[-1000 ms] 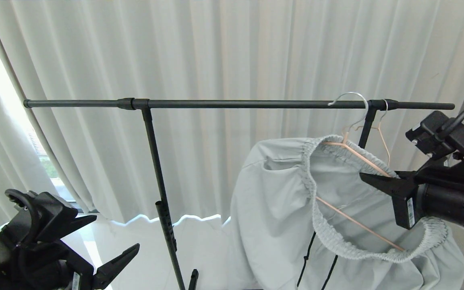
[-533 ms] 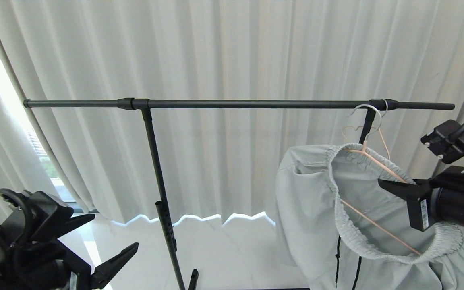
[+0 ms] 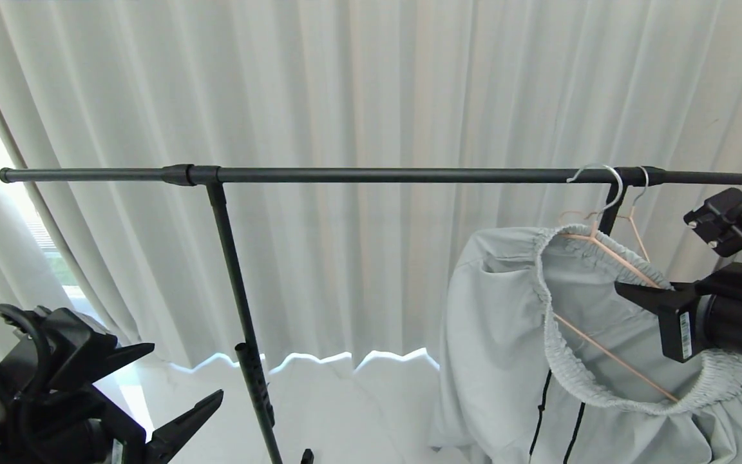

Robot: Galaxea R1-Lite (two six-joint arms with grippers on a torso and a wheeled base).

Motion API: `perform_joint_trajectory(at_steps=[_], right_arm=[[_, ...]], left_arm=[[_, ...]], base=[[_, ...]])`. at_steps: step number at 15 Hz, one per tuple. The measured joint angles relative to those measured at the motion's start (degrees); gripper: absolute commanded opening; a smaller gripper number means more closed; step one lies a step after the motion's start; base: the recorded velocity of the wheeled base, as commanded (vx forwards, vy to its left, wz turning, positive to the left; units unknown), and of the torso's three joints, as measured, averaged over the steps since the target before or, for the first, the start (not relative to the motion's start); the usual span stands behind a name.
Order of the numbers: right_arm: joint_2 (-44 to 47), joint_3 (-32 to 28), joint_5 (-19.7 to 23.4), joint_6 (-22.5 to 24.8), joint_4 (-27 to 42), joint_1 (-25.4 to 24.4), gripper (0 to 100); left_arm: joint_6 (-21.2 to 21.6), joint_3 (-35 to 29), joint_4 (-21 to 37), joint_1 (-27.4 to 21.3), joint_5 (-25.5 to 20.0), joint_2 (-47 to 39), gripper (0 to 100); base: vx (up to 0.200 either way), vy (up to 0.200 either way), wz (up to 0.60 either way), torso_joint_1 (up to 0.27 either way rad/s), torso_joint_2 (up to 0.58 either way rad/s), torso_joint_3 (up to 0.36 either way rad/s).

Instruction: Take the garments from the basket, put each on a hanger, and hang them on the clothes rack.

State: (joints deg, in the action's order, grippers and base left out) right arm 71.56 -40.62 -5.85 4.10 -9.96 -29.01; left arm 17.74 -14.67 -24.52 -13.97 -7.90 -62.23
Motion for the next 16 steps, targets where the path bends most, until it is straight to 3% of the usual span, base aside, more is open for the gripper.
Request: perform_joint_trajectory(at_steps=[2,8,13,16], right_arm=[[0.1,0.0,0.0,-0.1,0.0,0.1,0],[4.0,0.4,0.1,-0.2,-6.6,1.1,0],[12.7,-0.6,2.6,-0.2,-15.4,5.9,0],[17.1,-3.1,2.7,-0.2,-16.0,7.3,0]], left_arm=[[0.3,0.1,0.0,-0.5,-0.1,0.0,100],[0.5,0.6,0.0,-1.8,-0.1,0.3,100],[0.5,0.7,0.0,-1.8,-0.1,1.0,100],[0.5,0.9,0.0,-1.9,-0.1,1.4,100]], base=[[0.2,0.0,0.0,0.005,0.0,0.0],[0.0,0.0,0.0,0.0,0.0,0.0],[0.0,0.0,0.0,0.0,0.0,0.0],[0.0,0.0,0.0,0.0,0.0,0.0]])
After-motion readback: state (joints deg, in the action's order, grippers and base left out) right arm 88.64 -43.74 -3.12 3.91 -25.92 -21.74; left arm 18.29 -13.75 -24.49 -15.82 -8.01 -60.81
